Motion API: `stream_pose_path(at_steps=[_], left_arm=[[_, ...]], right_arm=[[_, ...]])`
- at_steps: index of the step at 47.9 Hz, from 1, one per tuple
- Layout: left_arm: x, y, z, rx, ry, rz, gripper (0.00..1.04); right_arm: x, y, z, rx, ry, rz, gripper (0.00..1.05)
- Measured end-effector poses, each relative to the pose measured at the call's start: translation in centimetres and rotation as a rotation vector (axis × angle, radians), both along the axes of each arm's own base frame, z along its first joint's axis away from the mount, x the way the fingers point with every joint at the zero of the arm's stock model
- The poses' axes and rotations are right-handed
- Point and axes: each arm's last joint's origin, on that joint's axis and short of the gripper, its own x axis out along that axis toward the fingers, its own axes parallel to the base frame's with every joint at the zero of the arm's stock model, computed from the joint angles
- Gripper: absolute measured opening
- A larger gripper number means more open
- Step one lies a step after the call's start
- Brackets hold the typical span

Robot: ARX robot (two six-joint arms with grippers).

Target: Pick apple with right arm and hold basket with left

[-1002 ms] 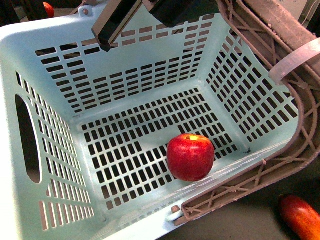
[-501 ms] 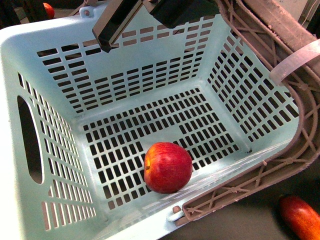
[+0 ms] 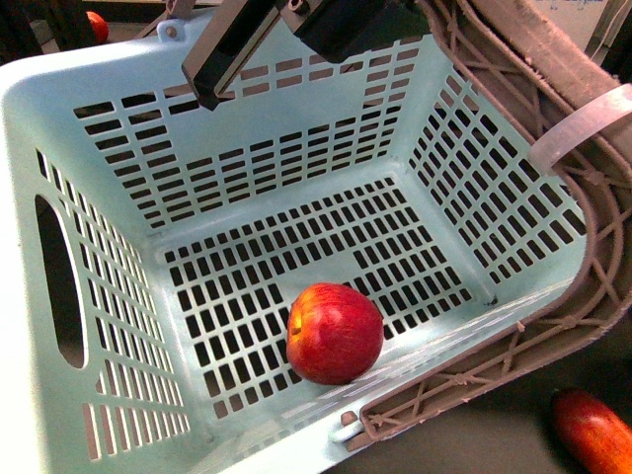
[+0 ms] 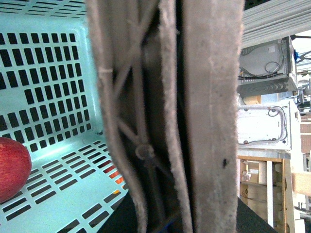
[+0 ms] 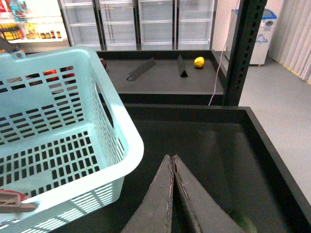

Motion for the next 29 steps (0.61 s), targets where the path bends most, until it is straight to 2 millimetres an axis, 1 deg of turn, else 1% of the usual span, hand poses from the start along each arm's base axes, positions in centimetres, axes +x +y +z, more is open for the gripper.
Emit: stream_pose_path(at_steps=[17,19,21,25,29], left_arm=[[0.0,0.0,0.0,0.002,-0.002,0.001,0.16],[0.0,-0.01,-0.01,0.001,-0.001,0.001,0.16],[0.0,-0.01,-0.01,0.002,-0.001,0.001,0.16],[0.0,-0.01,-0.01,0.001,0.0,-0.001,0.16],[-0.01,-0.01,0.0,0.001,-0.001,-0.001,0.16]], right_arm=[[-0.02,0.0,-0.01,0.0,0.0,0.0,0.02],[-0.02,0.0,-0.01,-0.002,0.0,0.0,0.07],[-0.02,0.0,-0.01,-0.002,0.0,0.0,0.17],[-0.02,0.0,0.0,-0.002,0.0,0.0,0.31],[-0.02,0.0,0.0,-0.002,0.0,0.0,0.42]])
